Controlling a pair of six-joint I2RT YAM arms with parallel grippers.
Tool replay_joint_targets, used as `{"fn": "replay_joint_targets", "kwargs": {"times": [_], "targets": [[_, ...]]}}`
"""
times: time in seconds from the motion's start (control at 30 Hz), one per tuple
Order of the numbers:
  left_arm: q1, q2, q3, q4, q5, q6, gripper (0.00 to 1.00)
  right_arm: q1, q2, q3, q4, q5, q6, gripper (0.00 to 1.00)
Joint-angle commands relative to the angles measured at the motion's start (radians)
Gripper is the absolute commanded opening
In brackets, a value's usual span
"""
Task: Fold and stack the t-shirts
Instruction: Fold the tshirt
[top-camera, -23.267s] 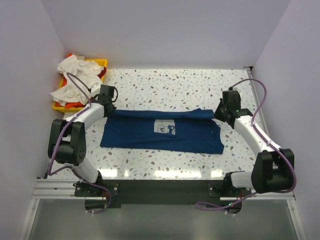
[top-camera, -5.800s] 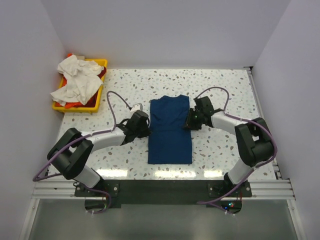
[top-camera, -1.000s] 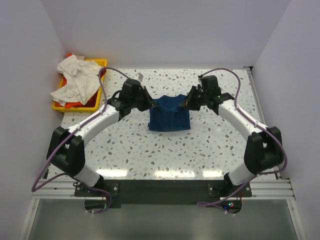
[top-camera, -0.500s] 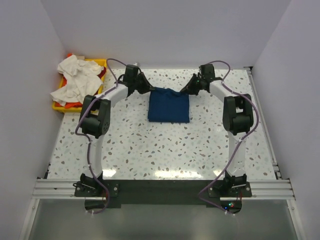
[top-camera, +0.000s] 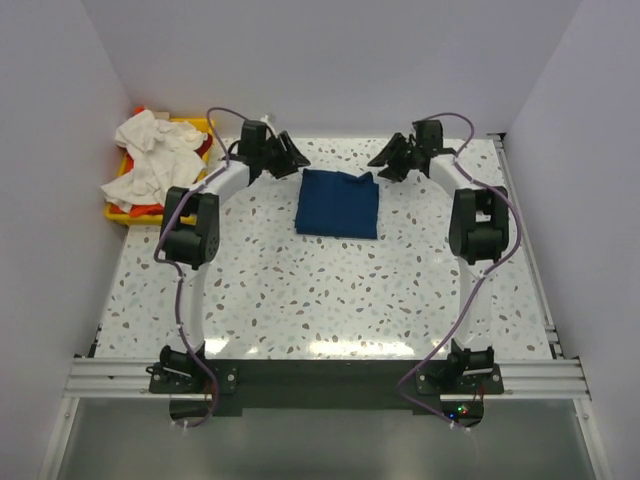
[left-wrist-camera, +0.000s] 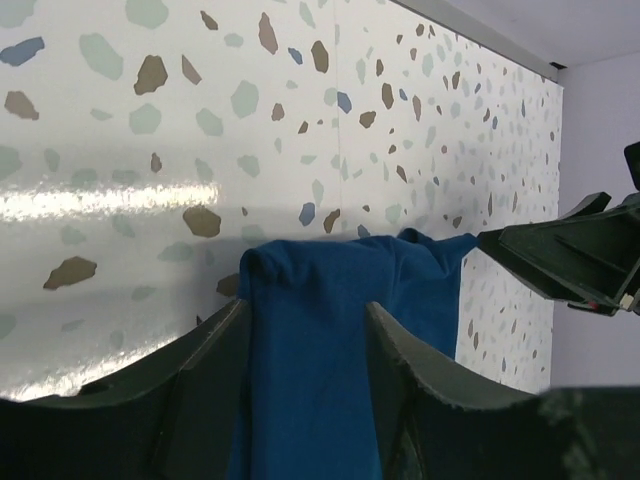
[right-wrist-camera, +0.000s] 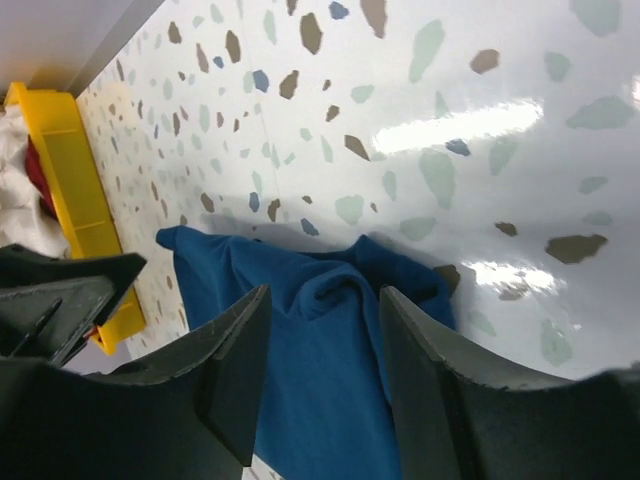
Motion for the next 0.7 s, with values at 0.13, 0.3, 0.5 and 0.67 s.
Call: {"fn": "replay_joint_targets", "kwargs": {"times": [0.13,0.3,0.5,0.67], "targets": [[-0.033,-0.175,-0.134,0.045,-0.072,0.046,0.36,0.069,-0.185,-0.094,-0.011,0.100,-0.121,0.43],[-0.073,-0.125,-0.117,0.029,-0.097,0.060,0.14,0.129,-0.141,-0.082,-0.015,0.103,-0.155,0.34],[-0.075,-0.042,-0.062,0.049,-0.077,0.072,0.04,0.127,-0.027,0.003,-0.009,0.045,-0.179,0.29],[-0.064,0.053,0.049,0.035,-0.080,0.091,0.06,0.092,0.086,0.114,-0.035,0.054,-0.165,0.28]]}}
